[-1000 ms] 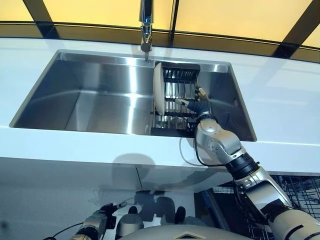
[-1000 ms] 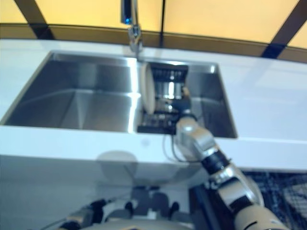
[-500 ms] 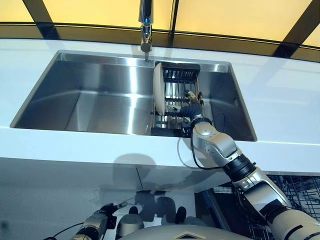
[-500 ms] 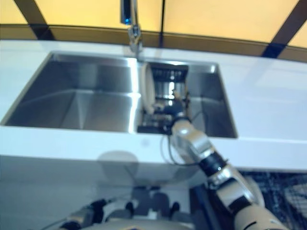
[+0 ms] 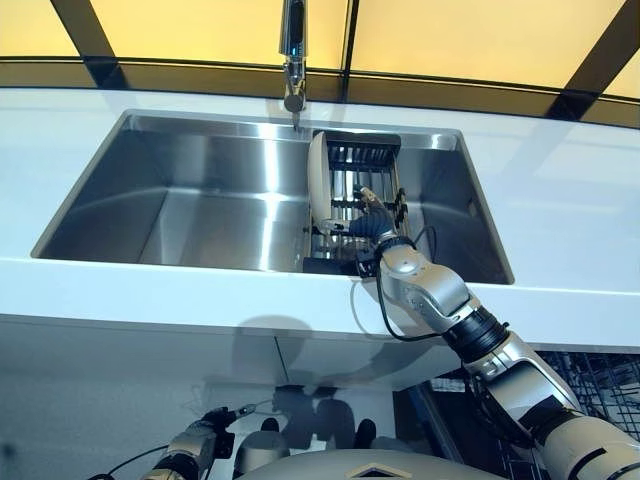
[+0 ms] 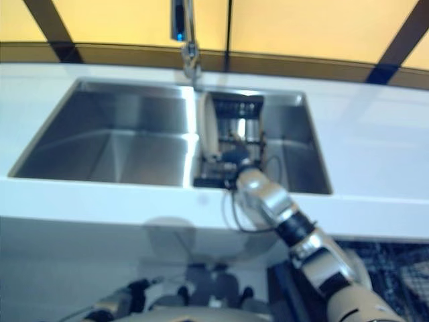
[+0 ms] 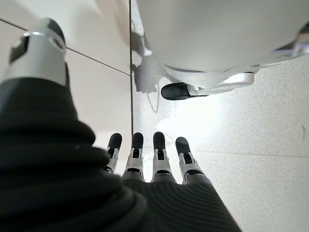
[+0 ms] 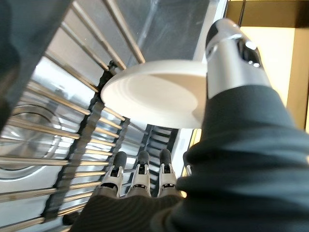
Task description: Take plates into dishwasher
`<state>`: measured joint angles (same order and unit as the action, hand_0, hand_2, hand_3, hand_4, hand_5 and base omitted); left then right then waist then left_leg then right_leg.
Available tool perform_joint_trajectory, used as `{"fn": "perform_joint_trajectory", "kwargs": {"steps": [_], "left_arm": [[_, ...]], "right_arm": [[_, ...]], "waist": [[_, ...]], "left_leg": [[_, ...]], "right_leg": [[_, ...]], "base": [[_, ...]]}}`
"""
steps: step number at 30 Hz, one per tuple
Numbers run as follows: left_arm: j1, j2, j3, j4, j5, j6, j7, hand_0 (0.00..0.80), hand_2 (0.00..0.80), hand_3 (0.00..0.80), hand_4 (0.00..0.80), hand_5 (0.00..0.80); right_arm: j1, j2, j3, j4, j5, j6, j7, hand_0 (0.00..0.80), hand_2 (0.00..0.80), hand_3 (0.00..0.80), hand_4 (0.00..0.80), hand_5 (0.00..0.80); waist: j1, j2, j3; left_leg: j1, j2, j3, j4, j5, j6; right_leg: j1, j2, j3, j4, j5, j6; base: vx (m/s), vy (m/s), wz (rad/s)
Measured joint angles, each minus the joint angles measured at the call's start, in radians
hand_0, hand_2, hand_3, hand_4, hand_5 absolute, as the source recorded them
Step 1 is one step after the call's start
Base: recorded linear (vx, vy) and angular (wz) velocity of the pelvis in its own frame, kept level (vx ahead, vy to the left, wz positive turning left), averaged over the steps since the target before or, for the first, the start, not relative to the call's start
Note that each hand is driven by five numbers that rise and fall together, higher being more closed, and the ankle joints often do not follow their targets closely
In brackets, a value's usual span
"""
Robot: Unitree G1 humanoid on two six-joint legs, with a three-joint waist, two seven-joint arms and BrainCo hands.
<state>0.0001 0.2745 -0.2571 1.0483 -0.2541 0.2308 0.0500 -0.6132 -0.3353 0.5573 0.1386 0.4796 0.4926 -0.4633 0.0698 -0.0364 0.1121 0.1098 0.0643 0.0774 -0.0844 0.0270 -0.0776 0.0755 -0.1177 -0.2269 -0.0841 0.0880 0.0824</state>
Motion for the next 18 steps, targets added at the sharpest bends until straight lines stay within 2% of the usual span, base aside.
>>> {"fn": "perform_joint_trajectory", "kwargs": {"steps": [10,18], "left_arm": [[-0.002,0.001,0.000,0.000,0.002,0.004,0.000,0.000,0.000,0.000,0.000,0.000],[-0.003,0.017,0.003,-0.001,0.005,0.035,-0.002,0.000,0.000,0.000,0.000,0.000]], "right_arm": [[-0.042,-0.013,0.005,0.022,-0.037,0.025,0.061,0.000,0.000,0.000,0.000,0.000],[-0.132,-0.154,-0.047,0.022,-0.036,0.025,0.061,0.000,0.000,0.000,0.000,0.000]], "waist": [[0.003,-0.019,-0.012],[0.005,-0.034,-0.013]], "left_leg": [[-0.001,0.000,-0.011,0.000,0.000,0.000],[-0.009,0.001,-0.027,0.000,0.002,-0.001]], "right_leg": [[0.005,-0.001,-0.007,0.000,-0.001,0.000],[0.009,0.000,-0.027,0.000,-0.002,0.001]], "base": [[0.000,-0.002,0.01],[-0.001,-0.044,0.07]]}}
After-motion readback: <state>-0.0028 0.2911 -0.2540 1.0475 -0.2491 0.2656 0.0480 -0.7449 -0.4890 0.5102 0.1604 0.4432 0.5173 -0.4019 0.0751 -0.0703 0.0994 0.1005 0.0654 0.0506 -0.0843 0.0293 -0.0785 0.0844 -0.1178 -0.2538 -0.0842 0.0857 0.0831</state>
